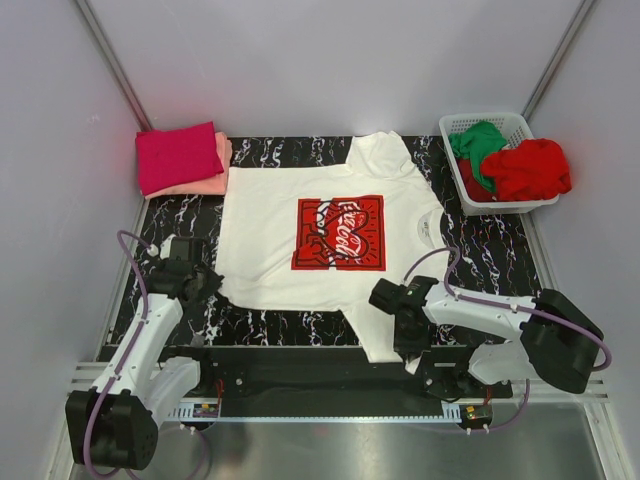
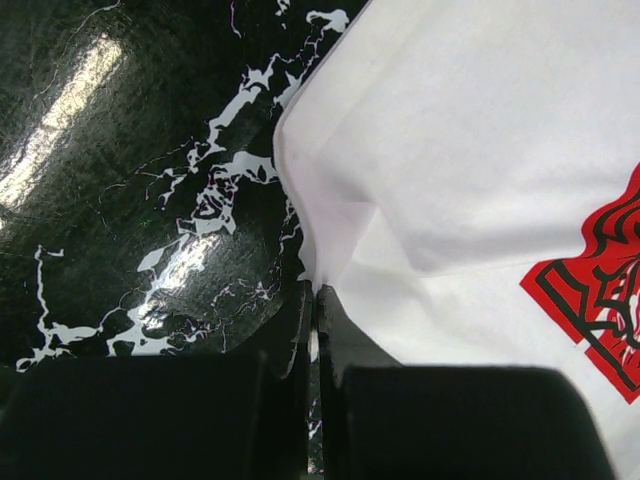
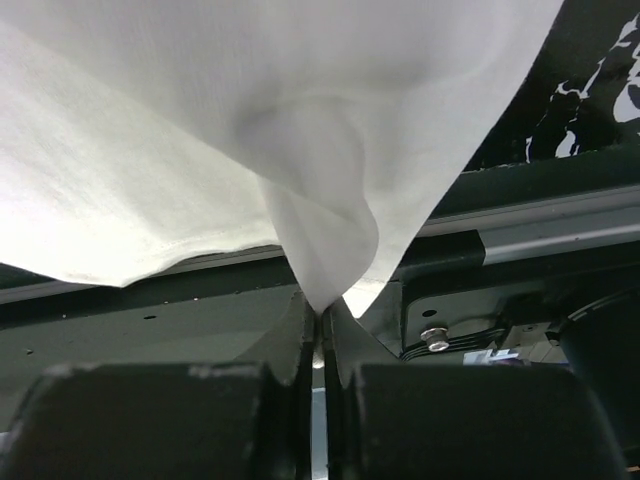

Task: Fold and stack the t-shirts

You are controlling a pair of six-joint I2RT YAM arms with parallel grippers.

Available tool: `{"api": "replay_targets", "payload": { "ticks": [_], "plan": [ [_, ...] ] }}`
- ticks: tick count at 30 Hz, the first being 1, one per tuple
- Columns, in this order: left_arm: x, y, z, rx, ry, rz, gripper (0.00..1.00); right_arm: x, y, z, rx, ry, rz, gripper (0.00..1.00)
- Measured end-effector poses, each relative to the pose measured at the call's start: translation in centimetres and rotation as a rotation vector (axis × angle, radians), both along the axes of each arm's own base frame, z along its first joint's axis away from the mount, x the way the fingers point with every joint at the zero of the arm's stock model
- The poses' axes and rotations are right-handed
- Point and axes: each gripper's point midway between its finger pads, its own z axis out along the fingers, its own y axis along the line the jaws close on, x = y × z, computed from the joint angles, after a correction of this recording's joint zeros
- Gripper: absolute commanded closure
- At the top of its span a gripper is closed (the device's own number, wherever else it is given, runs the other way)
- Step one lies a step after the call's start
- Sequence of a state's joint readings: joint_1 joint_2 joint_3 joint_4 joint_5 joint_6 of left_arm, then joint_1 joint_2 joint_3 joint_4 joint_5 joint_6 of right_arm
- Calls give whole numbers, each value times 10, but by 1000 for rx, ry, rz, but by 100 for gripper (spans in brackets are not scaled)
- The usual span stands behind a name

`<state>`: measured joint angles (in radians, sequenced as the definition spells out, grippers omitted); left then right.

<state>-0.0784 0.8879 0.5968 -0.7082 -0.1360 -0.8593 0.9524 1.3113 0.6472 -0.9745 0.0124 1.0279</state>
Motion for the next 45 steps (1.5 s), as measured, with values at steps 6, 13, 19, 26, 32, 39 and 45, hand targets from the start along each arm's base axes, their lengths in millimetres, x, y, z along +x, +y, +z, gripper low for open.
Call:
{"api": "replay_targets", "payload": {
  "ticks": [6,13,19,26,32,39,45],
  "plan": [
    [-6,0,-3,3,28,-7,100,11,1,21,5,-61,2,100],
    [-8,-2,14,5,38,-36,100,86,36,111,132,-318,-23,100],
    [10,-8,29,0,56,-94,100,145,9,135,81,-410,-83,100],
    [37,-16,29,-5,121,-168,100,198,-5,144,23,-435,-53,100],
    [60,-17,40,10,126,-209,100,244,-17,152,-1,-461,-41,100],
    [84,-14,39,28,153,-231,100,285,-23,157,-18,-480,-15,100],
    [100,-9,35,39,178,-231,100,313,-25,155,-31,-482,-8,100]
  ]
}}
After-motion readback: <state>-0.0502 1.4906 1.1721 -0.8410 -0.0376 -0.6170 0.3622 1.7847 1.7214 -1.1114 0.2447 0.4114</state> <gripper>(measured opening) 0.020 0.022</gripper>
